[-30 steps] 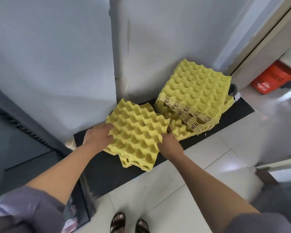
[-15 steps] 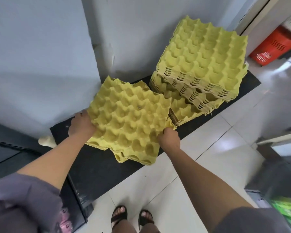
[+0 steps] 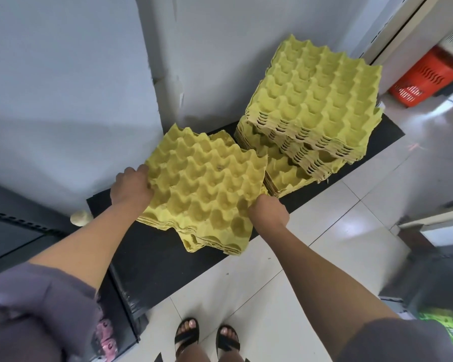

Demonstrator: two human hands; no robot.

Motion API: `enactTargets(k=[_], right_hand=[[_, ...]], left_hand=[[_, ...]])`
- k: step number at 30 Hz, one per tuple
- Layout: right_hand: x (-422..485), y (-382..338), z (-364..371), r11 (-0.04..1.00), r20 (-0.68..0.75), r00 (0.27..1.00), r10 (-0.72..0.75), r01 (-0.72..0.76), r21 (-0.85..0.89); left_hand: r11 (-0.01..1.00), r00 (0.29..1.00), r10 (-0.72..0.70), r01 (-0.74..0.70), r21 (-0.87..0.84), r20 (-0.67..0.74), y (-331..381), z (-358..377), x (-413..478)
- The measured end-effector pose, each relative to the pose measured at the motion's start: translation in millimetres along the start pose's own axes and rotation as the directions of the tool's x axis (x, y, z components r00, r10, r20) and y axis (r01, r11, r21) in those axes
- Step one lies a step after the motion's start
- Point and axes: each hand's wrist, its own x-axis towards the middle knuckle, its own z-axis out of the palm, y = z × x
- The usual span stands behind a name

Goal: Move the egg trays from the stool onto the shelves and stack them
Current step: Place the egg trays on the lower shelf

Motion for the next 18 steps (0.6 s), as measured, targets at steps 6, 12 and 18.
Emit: enactTargets(k=[6, 12, 18], right_hand=[[-1, 7, 4, 0.981, 0.02, 1.0, 0.01, -0.014, 0.194], [-1, 10, 6, 0.914, 0.048, 0.999, 0.017, -0.035, 0.403], [-9, 9, -10, 0.822, -0.018, 1.0, -0.009, 0.017, 0.569]], left_hand=[[0.983, 0.994, -0.06, 0.075, -0.166, 0.095, -6, 1, 2], [0.98, 0.988, -0.069, 0.093, -0.174, 0.136, -4, -1, -8], [0.91, 0.986, -0.11, 0.15, -0.385, 0.125, -5, -10, -9]])
